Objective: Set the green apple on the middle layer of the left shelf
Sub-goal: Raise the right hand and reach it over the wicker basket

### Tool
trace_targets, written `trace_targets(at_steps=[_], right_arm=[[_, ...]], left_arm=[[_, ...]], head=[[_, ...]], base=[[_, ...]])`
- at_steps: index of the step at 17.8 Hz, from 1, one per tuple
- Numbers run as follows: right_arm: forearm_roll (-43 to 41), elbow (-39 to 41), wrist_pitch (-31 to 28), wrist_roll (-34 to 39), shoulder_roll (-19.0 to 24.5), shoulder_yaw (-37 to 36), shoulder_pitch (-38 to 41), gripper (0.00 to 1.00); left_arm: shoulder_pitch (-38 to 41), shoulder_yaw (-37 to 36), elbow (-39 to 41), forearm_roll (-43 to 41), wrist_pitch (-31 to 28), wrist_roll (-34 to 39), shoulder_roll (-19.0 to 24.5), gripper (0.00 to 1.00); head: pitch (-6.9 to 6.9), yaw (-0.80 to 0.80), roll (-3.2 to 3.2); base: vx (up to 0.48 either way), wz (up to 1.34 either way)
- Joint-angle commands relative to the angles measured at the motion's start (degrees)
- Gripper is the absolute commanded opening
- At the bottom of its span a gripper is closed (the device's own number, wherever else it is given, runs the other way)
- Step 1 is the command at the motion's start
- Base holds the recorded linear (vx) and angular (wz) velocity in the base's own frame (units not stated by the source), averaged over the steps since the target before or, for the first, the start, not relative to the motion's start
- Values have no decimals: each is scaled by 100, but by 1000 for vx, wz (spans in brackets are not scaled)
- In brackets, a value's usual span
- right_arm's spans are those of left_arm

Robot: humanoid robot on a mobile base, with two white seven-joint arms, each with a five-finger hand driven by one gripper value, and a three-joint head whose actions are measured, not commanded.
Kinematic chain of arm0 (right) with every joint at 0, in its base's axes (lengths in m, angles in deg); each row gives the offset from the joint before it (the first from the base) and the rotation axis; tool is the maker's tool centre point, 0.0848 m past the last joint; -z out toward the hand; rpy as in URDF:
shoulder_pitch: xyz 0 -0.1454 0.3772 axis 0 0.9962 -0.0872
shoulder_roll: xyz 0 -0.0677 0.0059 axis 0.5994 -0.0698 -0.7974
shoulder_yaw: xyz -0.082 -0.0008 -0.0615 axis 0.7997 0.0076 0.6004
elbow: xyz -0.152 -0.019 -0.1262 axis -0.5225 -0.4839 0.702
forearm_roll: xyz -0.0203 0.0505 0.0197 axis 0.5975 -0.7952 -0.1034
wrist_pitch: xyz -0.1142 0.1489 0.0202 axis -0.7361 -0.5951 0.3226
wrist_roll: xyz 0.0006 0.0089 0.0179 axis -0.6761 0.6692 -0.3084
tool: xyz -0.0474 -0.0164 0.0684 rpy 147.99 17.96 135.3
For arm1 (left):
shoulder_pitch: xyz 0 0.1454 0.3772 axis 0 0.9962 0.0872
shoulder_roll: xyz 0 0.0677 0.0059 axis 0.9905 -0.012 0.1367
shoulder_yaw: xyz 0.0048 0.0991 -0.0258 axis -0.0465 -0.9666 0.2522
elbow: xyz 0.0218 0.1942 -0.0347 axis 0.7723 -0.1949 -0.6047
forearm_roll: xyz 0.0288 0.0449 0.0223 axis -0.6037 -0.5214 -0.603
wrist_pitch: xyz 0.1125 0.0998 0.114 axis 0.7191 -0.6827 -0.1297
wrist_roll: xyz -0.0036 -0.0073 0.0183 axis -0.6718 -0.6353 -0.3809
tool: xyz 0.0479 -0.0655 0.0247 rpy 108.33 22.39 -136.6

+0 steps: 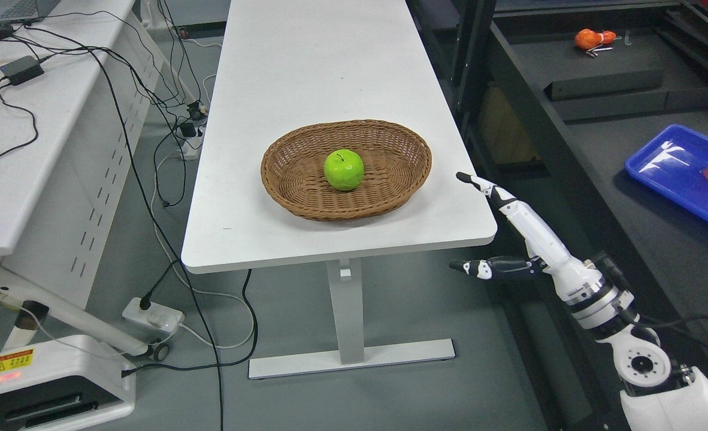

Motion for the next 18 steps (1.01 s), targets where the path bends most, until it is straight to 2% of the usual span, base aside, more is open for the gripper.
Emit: trace_targets(at_steps=[1,5,9,11,14,18], right_arm=[[195,-9,-353,21,20,224,-129,100],[345,-27,-379,38,12,241,-190,100],[537,-27,-405,82,3,794,-190,100],[705,-27,-746,73,47,857,-199,100],[705,-27,-1284,30,91,848,-611,100],[705,-27,-1250,91,12,1014,-683,100]], left_arm=[[0,0,-6,0,-2,2,100,100],[0,0,-6,0,-2,2,100,100],[0,0,2,0,-2,2,100,100],[0,0,2,0,-2,2,100,100],[0,0,2,0,-2,2,100,100],[0,0,2,0,-2,2,100,100]], head=[[0,0,0],[0,0,0],[0,0,0],[0,0,0],[0,0,0],[0,0,0]], base=[[0,0],[0,0],[0,0],[21,5],[87,62],[175,21]])
